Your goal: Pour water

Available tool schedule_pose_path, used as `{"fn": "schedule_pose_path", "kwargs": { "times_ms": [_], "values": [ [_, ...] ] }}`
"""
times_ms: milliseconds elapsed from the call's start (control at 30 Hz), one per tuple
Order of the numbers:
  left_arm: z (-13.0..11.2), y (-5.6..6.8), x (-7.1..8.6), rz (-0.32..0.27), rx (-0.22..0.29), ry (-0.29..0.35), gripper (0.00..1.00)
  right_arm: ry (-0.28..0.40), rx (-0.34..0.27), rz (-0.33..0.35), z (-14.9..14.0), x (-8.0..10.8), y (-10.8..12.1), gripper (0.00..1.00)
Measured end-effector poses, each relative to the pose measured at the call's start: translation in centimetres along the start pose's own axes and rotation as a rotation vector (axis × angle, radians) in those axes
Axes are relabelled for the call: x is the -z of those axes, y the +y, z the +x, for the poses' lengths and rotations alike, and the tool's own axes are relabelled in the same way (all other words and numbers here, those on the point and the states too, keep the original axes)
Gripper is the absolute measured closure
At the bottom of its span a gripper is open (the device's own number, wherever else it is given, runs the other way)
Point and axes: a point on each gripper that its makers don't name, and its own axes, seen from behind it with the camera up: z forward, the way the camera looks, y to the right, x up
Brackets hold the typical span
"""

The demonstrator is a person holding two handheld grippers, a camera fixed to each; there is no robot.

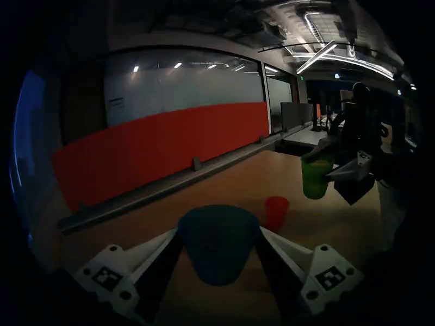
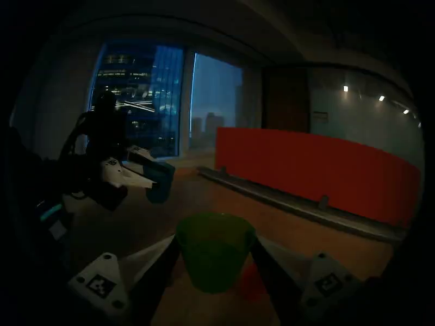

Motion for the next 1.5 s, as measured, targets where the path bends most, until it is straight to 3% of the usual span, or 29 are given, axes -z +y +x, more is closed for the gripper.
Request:
{"fn": "schedule_pose_path", "kwargs": {
  "times_ms": [400, 800, 1100, 1500],
  "values": [
    [-5.1, 0.9, -2.2, -0.041, -0.022, -0.129, 0.13, -0.116, -0.005, 0.021, -4.4, -0.1, 0.7, 0.00],
    [-9.3, 1.3, -3.8, -0.059, -0.091, -0.242, 0.13, -0.216, 0.001, 0.029, -8.0, 0.0, 1.4, 0.00],
    [-11.2, 1.5, -4.9, -0.104, -0.071, -0.317, 0.13, -0.277, 0.007, 0.042, -10.0, -0.1, 1.8, 0.00],
    [-13.5, 1.5, -6.4, -0.125, -0.060, -0.366, 0.13, -0.352, 0.039, 0.050, -12.8, -0.1, 2.3, 0.00]
  ]
}}
